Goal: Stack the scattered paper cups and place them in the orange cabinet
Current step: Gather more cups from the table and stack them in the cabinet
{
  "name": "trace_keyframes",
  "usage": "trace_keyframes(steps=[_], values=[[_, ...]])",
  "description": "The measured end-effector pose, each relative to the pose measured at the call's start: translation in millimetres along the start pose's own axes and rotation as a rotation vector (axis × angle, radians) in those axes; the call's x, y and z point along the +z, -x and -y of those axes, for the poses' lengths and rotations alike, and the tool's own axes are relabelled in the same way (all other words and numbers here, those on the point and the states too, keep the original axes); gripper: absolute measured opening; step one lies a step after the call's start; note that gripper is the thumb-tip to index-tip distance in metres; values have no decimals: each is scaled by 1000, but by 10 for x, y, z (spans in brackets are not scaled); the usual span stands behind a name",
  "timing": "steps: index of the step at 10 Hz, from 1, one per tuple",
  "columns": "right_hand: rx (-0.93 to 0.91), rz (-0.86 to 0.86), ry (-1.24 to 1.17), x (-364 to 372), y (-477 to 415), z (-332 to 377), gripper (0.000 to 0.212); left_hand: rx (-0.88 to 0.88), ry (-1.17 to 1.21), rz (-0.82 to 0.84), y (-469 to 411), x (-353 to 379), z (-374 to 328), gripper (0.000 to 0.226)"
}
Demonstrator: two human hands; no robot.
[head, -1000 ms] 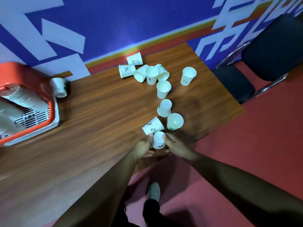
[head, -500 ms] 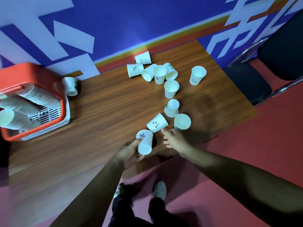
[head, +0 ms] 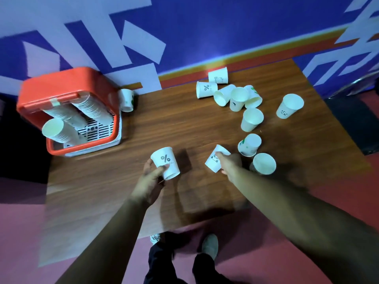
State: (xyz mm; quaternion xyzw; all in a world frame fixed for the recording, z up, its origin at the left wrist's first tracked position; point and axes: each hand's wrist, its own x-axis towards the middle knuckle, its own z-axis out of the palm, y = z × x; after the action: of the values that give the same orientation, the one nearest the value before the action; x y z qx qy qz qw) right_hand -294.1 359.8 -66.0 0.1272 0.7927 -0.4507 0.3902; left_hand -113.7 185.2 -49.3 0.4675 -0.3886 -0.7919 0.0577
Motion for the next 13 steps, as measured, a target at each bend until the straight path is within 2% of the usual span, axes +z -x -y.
trace_keyframes(steps=[1, 2, 4, 5, 7, 8, 10, 12, 13], values=[[-130, -10, 39, 193, -2, 116, 53, 72, 18, 11, 39, -232, -206, 80], [-295, 85, 108, 551, 165, 405, 72, 159, 22, -37, 68, -512, -485, 73], [-550, 198, 189, 1301, 648, 1132, 53, 369, -155, -79, 137, -1188, -1106, 79], [-626, 203, 201, 1727, 768, 1404, 58, 441, -308, -134, 70, -1531, -1420, 82], [-669, 172, 157, 2382, 744, 1780, 58, 532, -541, -140, -438, -1882, -1843, 82], [-658, 148, 153, 2534, 681, 1888, 61, 544, -566, -102, -676, -1849, -1962, 79], [-640, 94, 150, 2709, 546, 1932, 65, 557, -602, -130, -1123, -1865, -1969, 69], [-579, 76, 150, 2845, 397, 1831, 65, 532, -612, -134, -1345, -1901, -1974, 73], [-572, 80, 172, 2941, 352, 1816, 67, 522, -653, -63, -1362, -1910, -2008, 74]])
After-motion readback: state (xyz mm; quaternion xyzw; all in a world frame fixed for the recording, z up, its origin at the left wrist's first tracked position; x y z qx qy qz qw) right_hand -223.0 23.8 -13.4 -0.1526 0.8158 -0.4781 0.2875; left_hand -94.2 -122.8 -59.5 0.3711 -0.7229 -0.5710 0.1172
